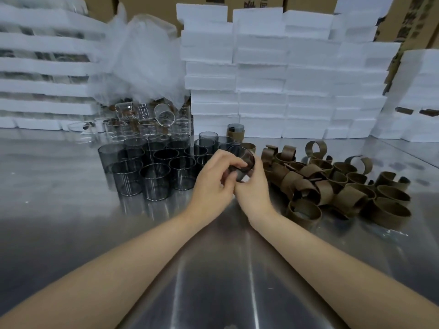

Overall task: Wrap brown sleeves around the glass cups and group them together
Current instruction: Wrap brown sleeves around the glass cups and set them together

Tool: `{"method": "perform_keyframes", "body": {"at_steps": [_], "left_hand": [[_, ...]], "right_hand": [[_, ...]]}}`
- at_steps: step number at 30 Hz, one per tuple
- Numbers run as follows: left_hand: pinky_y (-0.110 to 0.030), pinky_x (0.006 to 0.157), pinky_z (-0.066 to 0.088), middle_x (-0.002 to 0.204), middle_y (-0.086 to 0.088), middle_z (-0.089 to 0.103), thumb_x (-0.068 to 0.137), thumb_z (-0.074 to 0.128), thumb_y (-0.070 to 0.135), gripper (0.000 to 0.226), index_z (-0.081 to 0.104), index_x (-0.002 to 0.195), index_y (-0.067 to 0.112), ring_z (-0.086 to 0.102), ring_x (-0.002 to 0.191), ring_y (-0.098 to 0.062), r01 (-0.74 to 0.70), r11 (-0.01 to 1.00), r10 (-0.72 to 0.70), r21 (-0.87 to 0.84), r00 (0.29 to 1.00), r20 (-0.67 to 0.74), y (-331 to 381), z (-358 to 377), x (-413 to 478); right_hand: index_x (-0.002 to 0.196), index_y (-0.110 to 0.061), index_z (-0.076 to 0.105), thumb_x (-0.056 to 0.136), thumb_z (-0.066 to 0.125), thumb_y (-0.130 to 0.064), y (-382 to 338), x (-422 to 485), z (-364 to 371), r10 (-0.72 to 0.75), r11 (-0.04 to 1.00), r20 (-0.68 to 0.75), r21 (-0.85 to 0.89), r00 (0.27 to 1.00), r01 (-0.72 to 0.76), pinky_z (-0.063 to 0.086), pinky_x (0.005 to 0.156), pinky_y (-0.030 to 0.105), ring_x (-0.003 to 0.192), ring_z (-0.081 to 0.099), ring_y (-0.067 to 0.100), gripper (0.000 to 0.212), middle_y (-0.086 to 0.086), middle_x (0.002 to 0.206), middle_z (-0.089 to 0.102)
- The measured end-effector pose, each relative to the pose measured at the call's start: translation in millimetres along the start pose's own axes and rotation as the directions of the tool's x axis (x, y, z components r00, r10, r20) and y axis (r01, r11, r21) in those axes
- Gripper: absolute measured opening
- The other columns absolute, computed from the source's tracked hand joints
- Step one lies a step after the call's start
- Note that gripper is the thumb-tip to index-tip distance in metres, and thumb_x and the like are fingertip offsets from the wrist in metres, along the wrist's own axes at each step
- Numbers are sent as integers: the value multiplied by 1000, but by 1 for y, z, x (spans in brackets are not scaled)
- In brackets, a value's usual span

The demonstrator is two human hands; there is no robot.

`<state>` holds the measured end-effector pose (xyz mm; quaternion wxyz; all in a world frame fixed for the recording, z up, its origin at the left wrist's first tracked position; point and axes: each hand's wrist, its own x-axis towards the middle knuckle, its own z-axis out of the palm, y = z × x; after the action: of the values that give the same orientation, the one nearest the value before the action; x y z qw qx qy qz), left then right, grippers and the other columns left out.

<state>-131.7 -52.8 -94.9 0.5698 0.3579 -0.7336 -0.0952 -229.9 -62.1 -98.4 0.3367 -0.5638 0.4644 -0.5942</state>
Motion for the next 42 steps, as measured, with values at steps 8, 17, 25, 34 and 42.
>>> {"method": "perform_keyframes", "body": {"at_steps": [8,17,25,34,42], "left_hand": [[-27,109,39,138,4,42,92,62,2,49,44,129,29,45,125,0,283,902,-279,-325,958,60,-1,4,2],[-9,83,47,120,8,60,94,51,-9,45,50,132,16,62,100,11,353,781,-350,-514,930,107,-2,2,4],[-23,81,54,114,-8,65,98,50,3,23,62,107,21,63,102,-18,433,616,-506,-658,858,92,-1,4,7],[-31,76,55,100,-7,66,96,57,18,4,60,99,18,66,88,-19,460,459,-580,-761,803,135,-4,-1,8],[-39,89,52,104,-10,65,76,68,33,50,55,117,7,65,96,-19,465,499,-581,-732,805,115,1,-3,7]], "right_hand": [[120,-23,37,74,75,7,-2,4,-4,-123,992,-74,29,990,126,48,91,20,108,60,14,68,4,119,59],[125,-16,46,69,77,12,0,8,-8,-110,984,4,139,994,109,50,92,21,105,63,7,70,3,116,62],[124,-7,53,67,72,18,-2,8,-9,-149,984,38,108,988,144,53,93,31,102,63,9,64,5,112,64],[113,-34,52,71,72,10,-4,3,-8,-291,955,122,-17,949,296,50,96,35,112,59,17,65,6,120,58],[127,-15,58,76,72,4,-7,1,-7,-429,864,182,-204,885,461,37,99,9,118,50,6,56,6,125,54]]}}
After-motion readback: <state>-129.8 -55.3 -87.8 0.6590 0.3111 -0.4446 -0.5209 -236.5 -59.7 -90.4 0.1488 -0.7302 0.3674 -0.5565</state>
